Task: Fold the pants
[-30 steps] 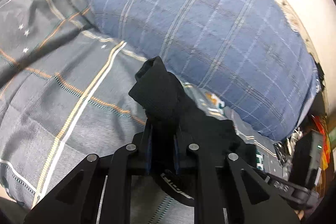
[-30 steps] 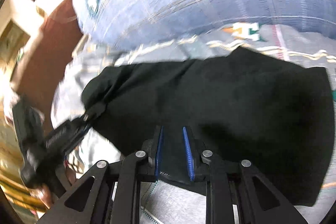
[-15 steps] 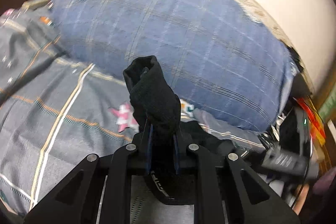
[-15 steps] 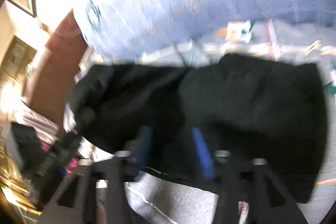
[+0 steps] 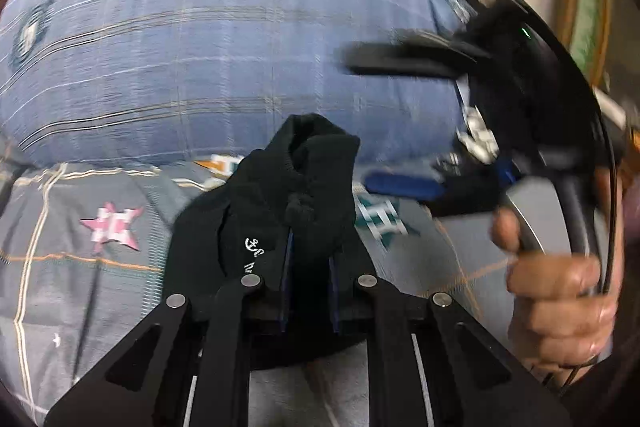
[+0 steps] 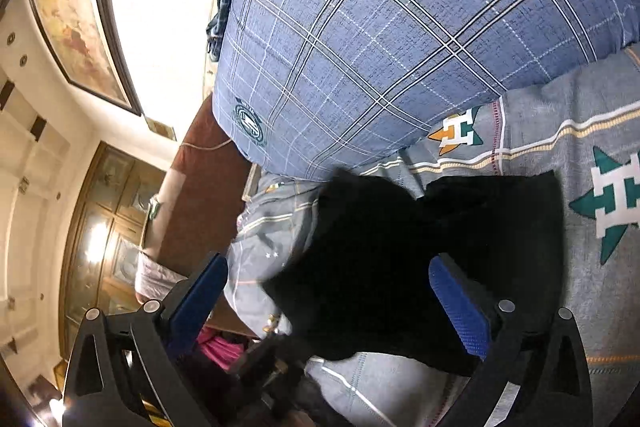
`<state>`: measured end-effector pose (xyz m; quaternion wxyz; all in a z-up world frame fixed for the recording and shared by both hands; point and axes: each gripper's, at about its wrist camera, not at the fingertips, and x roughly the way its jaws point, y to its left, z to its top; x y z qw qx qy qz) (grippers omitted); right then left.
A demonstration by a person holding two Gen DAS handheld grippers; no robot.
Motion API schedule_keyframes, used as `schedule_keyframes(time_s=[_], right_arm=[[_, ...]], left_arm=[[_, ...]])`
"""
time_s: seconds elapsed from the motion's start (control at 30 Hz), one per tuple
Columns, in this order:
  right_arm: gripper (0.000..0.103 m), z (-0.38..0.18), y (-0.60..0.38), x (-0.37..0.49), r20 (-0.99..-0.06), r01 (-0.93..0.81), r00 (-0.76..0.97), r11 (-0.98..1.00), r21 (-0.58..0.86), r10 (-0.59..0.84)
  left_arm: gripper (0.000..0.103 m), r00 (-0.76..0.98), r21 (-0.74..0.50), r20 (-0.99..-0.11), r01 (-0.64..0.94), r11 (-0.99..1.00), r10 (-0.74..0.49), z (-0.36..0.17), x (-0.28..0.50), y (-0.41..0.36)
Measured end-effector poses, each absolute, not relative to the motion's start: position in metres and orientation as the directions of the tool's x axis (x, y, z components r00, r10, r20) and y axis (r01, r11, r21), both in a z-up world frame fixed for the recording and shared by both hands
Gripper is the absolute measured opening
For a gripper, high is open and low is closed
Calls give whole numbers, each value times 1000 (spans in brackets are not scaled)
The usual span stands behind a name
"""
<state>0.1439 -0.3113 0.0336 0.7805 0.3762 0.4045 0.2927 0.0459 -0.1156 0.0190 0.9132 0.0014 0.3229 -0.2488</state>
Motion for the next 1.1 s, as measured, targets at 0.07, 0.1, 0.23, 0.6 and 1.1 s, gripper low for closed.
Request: schedule_keyframes(time_s=[0.07,0.1,0.23,0.6,1.1], right_arm=[[94,26,-308,150,-516,-102,489,634,767,703],[84,24,-306,151,-549,-92,479,661,745,685],[37,15,-317,157,-652,-43,459,748,662,604],[50,-35,-360,175,-786,130,377,812,569,490],[62,-18,-319,162,-844,31,400,915,401,356]], left_arm=[[12,659,-125,-603,478,869,-450,13,41,-129],[12,655,-114,-607,488,866,-449,12,39,-135],[12,628,-100,-635,510,854,-450,8,43,-155],[58,396,-213,-715,662,719,-576,2,44,-149],[80,451,-455,-735,225,861,-506,-16,116,-30]])
